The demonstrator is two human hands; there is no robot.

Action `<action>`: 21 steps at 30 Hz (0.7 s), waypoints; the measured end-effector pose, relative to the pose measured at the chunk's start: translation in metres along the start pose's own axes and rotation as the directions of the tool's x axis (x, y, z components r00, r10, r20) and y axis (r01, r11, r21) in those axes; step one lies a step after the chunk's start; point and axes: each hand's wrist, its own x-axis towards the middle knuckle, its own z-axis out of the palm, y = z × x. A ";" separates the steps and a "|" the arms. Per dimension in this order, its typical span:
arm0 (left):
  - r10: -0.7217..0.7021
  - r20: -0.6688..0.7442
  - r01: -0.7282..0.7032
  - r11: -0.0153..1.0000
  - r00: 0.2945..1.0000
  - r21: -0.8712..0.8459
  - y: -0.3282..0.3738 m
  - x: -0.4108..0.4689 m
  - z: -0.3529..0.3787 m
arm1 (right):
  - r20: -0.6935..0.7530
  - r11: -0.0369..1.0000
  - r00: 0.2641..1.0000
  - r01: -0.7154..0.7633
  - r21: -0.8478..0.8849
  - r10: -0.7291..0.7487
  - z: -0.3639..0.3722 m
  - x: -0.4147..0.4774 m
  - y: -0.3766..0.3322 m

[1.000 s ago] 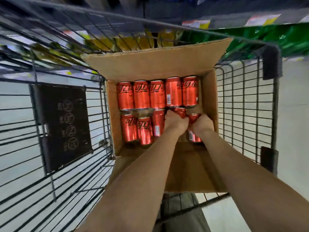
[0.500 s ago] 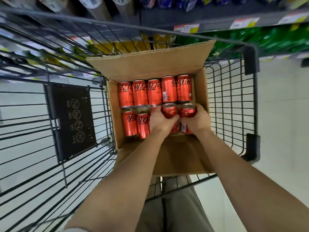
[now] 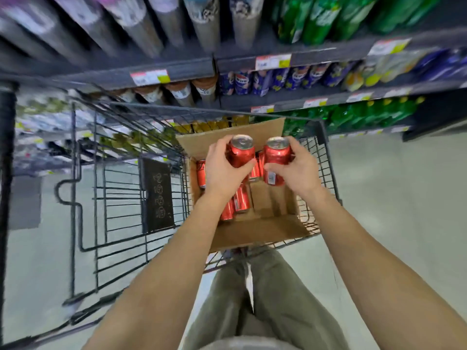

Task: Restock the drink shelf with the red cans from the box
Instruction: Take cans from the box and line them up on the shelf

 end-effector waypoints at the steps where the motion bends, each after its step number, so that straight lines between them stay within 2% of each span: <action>1: 0.033 -0.009 -0.033 0.999 0.999 -0.006 0.013 -0.003 -0.005 | -0.018 1.000 1.000 0.021 0.016 -0.021 -0.010 -0.004 -0.009; 6: 0.098 0.025 -0.096 0.993 0.995 -0.066 0.072 -0.018 -0.018 | -0.141 0.985 0.982 0.139 0.098 -0.125 -0.074 -0.023 -0.047; 12: 0.182 0.081 -0.173 0.979 0.980 -0.110 0.146 -0.036 -0.001 | -0.245 0.979 0.952 0.202 0.040 -0.186 -0.168 -0.038 -0.048; 21: 0.323 0.012 -0.321 0.943 0.946 -0.093 0.282 -0.095 0.109 | -0.214 0.933 0.915 0.357 0.037 -0.341 -0.342 -0.066 0.008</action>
